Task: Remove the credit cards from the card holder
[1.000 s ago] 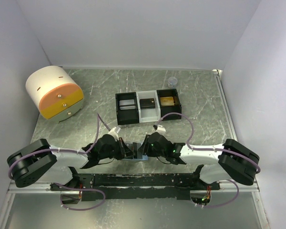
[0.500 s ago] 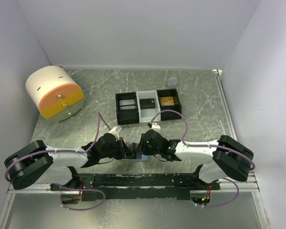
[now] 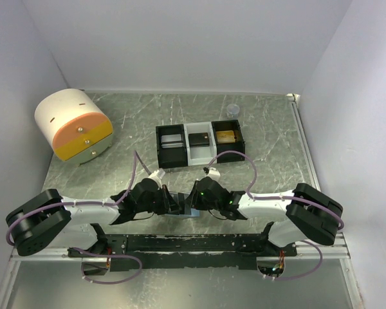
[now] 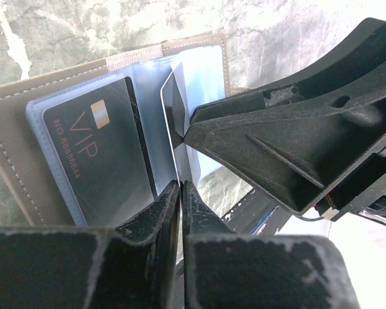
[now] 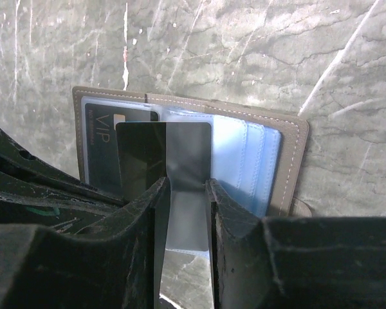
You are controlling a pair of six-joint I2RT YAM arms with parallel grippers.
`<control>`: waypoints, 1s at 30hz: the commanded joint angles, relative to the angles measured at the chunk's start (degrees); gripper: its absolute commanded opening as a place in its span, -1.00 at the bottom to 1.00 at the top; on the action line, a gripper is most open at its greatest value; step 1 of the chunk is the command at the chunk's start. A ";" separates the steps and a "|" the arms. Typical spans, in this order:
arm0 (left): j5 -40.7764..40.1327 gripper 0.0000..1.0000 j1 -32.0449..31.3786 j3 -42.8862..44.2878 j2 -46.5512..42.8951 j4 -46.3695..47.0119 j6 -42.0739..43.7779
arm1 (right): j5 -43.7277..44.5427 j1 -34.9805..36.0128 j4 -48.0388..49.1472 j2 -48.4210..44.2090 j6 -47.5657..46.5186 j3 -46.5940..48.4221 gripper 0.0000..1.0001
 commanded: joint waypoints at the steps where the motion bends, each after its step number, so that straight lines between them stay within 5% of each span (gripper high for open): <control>1: -0.02 -0.66 -0.35 1.74 -0.52 0.35 1.64 | -0.14 0.04 -1.20 1.67 0.79 -2.30 -0.43; 14: 2.32 -0.44 -0.34 -0.90 3.19 9.62 -0.69 | 0.63 0.00 -1.96 0.93 2.00 -3.28 -0.43; 25: 0.54 -0.84 -0.35 0.03 0.91 3.66 0.18 | 1.33 0.03 -3.08 -0.13 1.85 -3.10 -0.43; 30: -1.46 -0.86 -0.39 0.24 -2.96 -1.37 0.97 | 0.84 -0.29 -3.62 -0.45 0.92 -2.31 -0.41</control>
